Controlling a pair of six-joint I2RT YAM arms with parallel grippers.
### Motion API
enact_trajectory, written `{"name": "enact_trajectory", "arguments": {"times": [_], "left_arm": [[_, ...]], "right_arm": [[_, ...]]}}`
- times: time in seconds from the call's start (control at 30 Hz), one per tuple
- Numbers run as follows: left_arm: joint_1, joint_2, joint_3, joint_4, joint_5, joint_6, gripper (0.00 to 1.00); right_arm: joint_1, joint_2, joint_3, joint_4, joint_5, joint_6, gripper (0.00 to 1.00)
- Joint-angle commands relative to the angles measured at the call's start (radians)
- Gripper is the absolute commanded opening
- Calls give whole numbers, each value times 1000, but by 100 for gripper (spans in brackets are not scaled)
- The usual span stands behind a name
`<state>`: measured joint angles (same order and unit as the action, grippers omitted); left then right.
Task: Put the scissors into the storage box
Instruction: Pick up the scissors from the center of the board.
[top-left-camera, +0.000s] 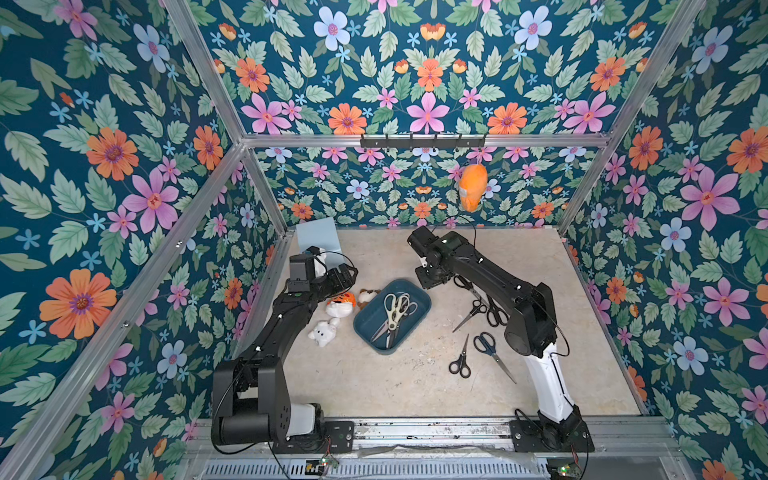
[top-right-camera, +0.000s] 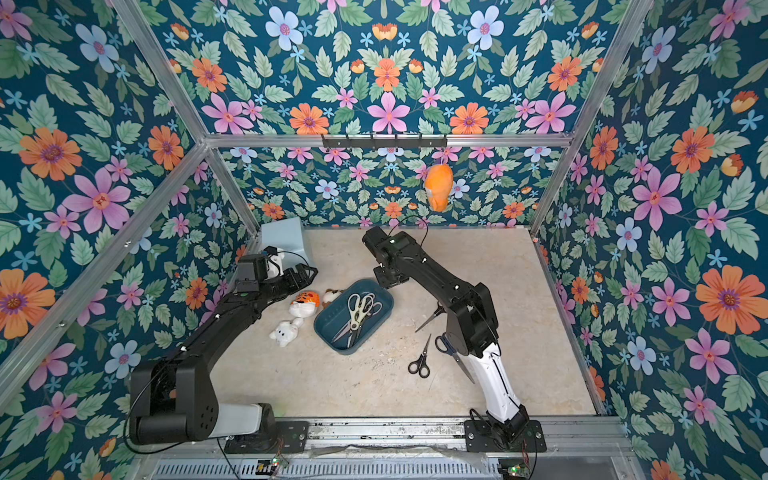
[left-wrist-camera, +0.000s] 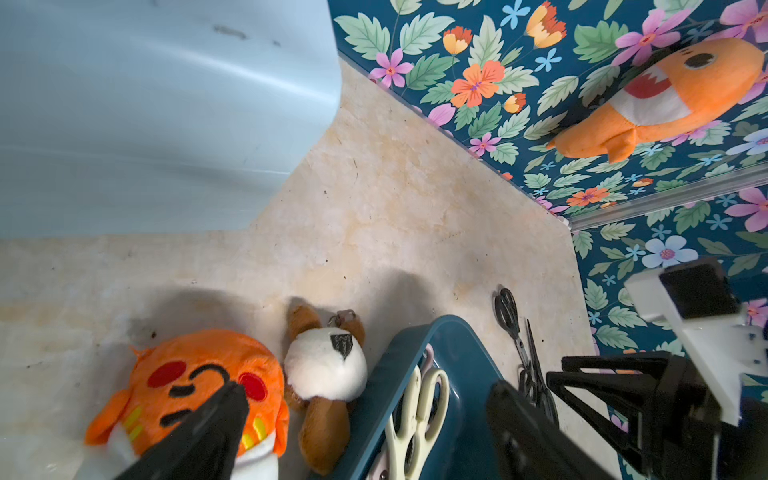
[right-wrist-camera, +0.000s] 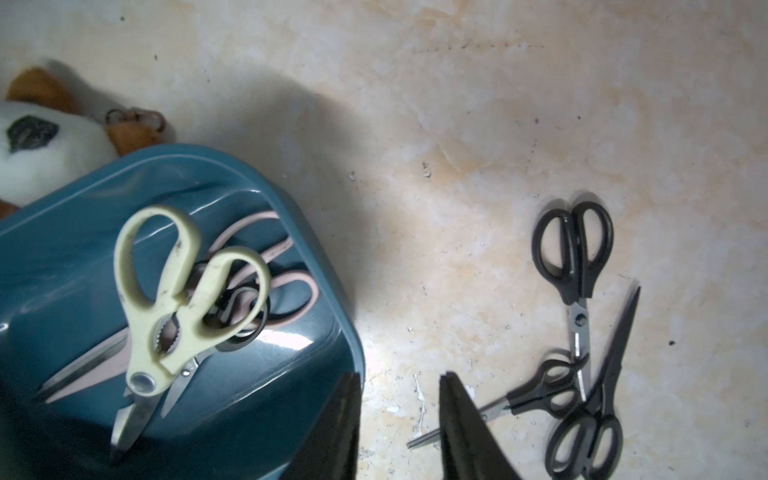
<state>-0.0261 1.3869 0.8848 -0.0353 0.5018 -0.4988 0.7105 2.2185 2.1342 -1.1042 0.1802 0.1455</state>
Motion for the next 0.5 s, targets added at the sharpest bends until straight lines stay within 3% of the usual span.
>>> {"name": "enact_trajectory", "arguments": {"times": [0.0,0.23,0.47], "left_arm": [[-22,25,28,38,21,0,95],[-95,51,36,11,-3,12,95],[-132,27,1,-11,-41,15,95]], "right_arm": [[-36,3,-10,-5,24,73,34],[-127,33,-59,21,49,127,32],[-183,84,-68,85,31,68,31]]}}
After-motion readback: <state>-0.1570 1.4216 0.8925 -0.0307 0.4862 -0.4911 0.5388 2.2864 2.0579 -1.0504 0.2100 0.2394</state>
